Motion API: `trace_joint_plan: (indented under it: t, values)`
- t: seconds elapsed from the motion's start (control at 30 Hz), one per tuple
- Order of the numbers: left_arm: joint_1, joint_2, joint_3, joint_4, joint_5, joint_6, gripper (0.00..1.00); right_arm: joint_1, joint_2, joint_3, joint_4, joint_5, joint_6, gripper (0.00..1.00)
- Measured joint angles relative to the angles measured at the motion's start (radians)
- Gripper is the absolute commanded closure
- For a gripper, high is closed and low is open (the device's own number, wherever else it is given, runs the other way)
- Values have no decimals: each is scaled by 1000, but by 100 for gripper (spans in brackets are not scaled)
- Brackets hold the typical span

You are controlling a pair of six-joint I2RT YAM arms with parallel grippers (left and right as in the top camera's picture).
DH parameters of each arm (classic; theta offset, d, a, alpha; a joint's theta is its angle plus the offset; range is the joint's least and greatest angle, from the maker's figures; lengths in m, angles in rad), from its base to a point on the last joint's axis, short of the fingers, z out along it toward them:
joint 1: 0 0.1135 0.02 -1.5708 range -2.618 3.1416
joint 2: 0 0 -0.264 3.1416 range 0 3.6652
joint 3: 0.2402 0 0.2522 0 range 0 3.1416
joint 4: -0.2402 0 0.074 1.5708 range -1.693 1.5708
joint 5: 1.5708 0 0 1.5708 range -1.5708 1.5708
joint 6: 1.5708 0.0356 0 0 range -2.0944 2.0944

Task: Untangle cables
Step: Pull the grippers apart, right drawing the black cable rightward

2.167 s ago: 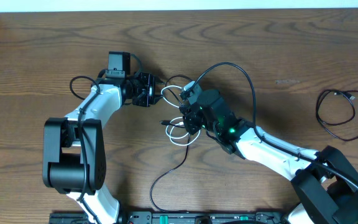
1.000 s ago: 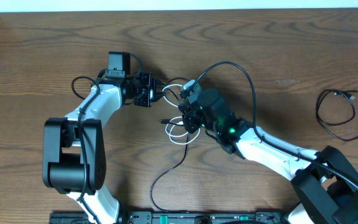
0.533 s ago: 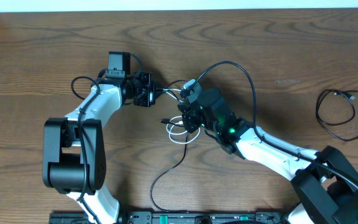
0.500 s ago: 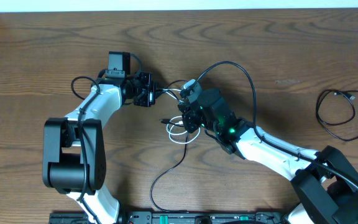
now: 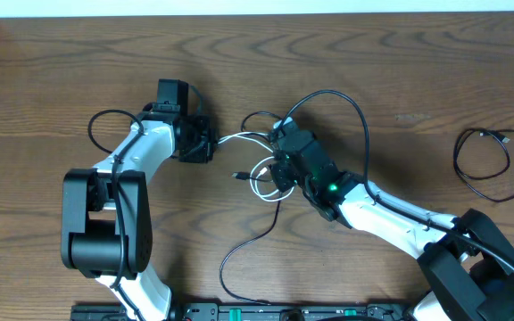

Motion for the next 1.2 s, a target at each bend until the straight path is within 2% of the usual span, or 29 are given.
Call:
trace_joint_plan:
  t: [0.3, 0.47, 0.63, 0.83, 1.0, 1.2]
  values:
    - [0, 0, 0, -124, -240, 0, 92, 0, 0, 0, -83, 237, 97, 99]
    - [27, 0, 0, -148, -313, 0, 92, 0, 0, 0, -128, 362, 144, 99]
    - [97, 0, 0, -179, -327, 0, 93, -16, 0, 0, -179, 455, 159, 99]
    - [201, -3, 1, -224, -325, 0, 93, -104, 1, -1, -255, 508, 167, 99]
    - [262, -3, 1, -243, -279, 0, 93, -211, 2, -2, -309, 494, 203, 99]
    - [274, -3, 1, -246, -262, 1, 92, -310, 2, -12, -314, 402, 281, 99]
